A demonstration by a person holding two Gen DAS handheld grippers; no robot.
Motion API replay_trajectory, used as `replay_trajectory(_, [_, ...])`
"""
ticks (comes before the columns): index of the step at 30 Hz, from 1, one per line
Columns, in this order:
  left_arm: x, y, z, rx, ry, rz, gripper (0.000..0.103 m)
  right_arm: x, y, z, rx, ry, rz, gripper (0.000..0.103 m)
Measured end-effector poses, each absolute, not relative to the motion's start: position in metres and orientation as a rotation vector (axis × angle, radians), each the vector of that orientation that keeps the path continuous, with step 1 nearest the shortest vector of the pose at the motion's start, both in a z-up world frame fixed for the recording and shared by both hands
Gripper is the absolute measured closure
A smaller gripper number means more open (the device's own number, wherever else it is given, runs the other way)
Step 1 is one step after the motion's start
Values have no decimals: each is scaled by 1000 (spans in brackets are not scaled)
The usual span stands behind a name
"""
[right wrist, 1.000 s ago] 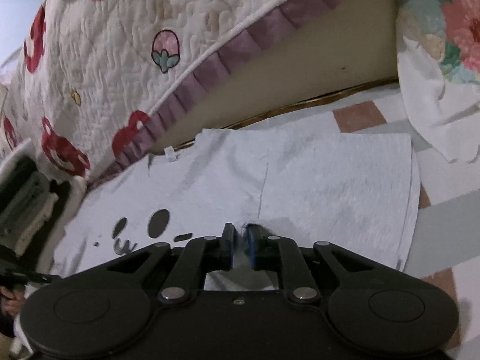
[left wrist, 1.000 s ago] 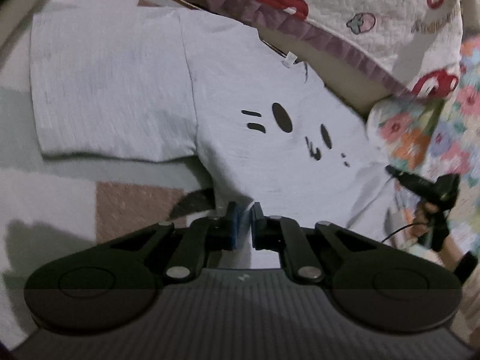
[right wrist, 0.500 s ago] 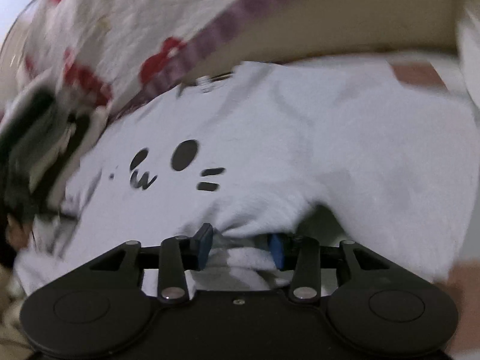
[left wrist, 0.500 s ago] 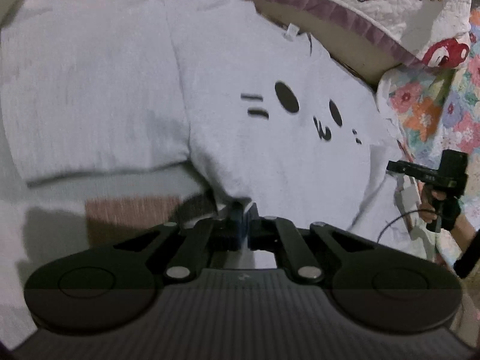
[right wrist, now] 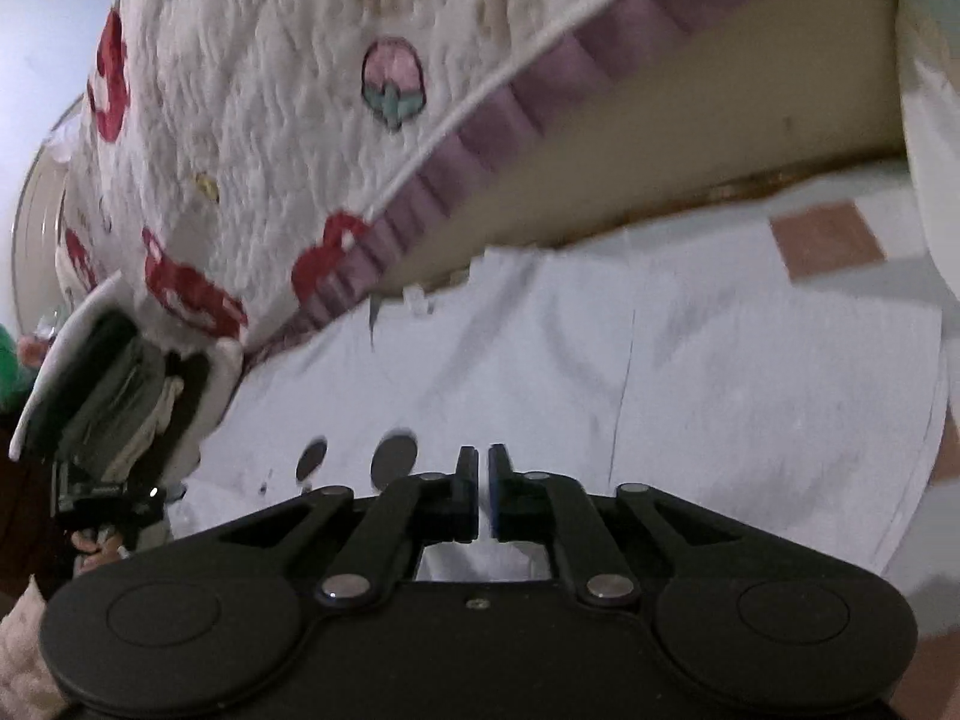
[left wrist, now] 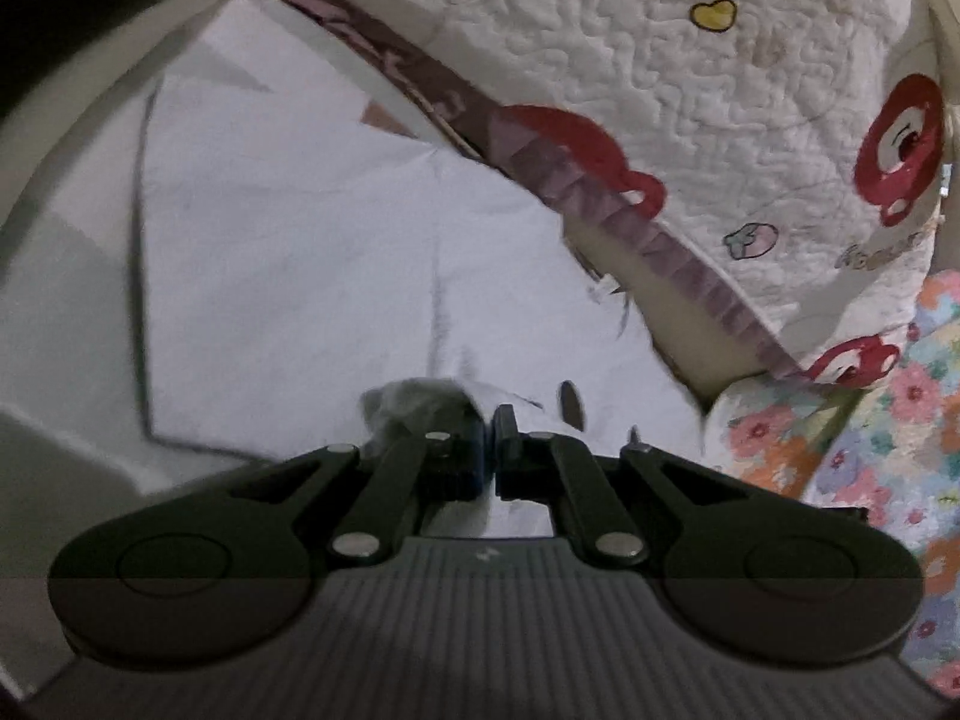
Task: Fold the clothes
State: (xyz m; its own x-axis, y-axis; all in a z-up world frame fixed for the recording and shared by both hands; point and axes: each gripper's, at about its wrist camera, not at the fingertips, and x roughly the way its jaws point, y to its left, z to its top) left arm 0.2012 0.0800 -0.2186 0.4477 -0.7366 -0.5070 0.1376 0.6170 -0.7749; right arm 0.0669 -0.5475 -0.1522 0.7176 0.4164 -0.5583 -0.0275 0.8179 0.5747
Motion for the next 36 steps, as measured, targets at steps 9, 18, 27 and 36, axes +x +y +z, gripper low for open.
replay_trajectory(9, [177,73,-213,-561,945,-697,80,31,-535,-162,579,797,312,75])
replay_trajectory(18, [178,39,-218,-315,992,-658,52,52,-529,-197,558,836,127,55])
replay_trajectory(27, [189,41,-217,-367,965,-628,101,95,-540,-167,528,768,102,51])
replay_trajectory(36, [177,49,-222,-401,947,-619,100,123,-542,-182,633,857,91,50])
